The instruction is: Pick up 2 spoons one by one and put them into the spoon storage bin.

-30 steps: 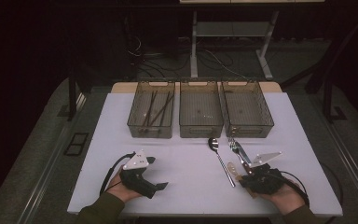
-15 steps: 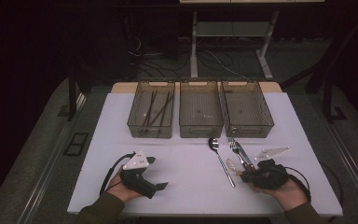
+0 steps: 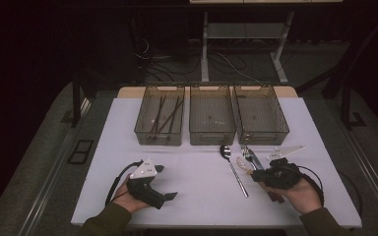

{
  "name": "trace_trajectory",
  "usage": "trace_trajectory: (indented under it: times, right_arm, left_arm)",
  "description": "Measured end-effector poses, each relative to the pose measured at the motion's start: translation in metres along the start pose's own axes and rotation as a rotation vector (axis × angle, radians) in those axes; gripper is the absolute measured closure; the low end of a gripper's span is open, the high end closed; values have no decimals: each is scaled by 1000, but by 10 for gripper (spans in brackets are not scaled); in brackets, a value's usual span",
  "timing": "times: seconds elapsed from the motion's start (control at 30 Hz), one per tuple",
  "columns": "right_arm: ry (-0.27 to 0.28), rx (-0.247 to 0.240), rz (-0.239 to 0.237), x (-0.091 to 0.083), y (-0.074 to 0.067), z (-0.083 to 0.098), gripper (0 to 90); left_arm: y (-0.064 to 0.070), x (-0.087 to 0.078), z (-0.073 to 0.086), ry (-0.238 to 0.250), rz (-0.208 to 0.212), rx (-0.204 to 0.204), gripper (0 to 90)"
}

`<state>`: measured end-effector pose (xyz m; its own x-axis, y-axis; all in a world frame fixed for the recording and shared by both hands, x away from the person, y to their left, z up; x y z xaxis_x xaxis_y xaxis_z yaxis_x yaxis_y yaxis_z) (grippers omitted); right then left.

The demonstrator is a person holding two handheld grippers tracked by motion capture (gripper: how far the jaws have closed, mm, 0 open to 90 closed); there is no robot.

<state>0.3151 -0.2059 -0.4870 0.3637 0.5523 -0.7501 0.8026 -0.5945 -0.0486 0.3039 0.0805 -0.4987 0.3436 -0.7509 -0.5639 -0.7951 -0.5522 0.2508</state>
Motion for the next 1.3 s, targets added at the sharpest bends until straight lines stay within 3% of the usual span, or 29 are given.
trace_trajectory:
  times: [0.9,1.3]
  right_arm:
    - [136,3,33,3,35,-53,793]
    - [198,-1,33,7,39,-77,792]
  left_arm:
    - [-1,-1,-1,6,2,-5,0]
    - [-1,-1,0,3,1,-1,0]
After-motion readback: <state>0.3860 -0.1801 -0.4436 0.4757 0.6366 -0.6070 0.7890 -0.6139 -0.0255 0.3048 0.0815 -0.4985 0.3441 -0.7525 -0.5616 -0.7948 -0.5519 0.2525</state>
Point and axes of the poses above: each handheld gripper's, and its own axes: x roughly forward along the jaws, z roughly out of its underside, y roughly to its right, the point moved 10 cm from there along x, roughly forward along the jaws, and after that the axes turned 11 degrees about -x, right-handed, at the moved point
